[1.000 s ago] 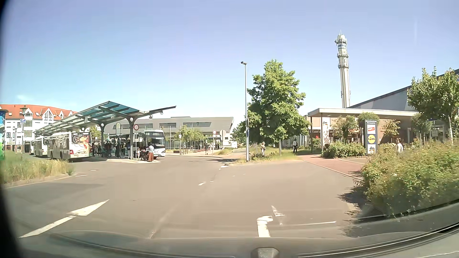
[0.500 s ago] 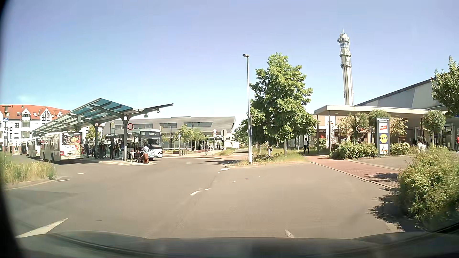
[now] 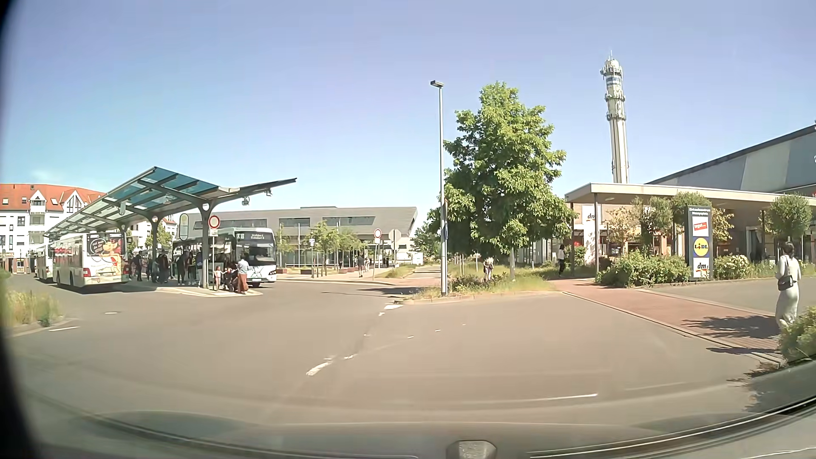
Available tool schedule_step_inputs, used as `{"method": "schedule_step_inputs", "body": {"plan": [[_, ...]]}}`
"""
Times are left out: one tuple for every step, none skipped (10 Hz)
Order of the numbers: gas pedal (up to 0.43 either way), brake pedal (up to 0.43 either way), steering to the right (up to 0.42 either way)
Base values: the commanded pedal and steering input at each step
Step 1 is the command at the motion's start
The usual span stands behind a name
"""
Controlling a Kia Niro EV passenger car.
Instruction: Follow the waypoints while adhering to traffic rules and regulations
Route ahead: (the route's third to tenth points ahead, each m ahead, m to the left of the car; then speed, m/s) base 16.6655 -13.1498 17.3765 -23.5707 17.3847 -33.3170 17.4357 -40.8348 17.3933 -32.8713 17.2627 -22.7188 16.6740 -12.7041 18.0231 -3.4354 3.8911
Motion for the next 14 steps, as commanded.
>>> {"method": "schedule_step_inputs", "body": {"plan": [[0.0, 0.232, 0.123], [0.0, 0.262, 0.15], [0.0, 0.28, 0.171], [0.0, 0.293, 0.187], [0.0, 0.305, 0.204], [0.0, 0.311, 0.22], [0.0, 0.317, 0.237], [0.0, 0.323, 0.256], [0.0, 0.329, 0.272], [0.0, 0.329, 0.289], [0.0, 0.329, 0.309], [0.0, 0.329, 0.323], [0.0, 0.329, 0.344], [0.0, 0.323, 0.364]]}}
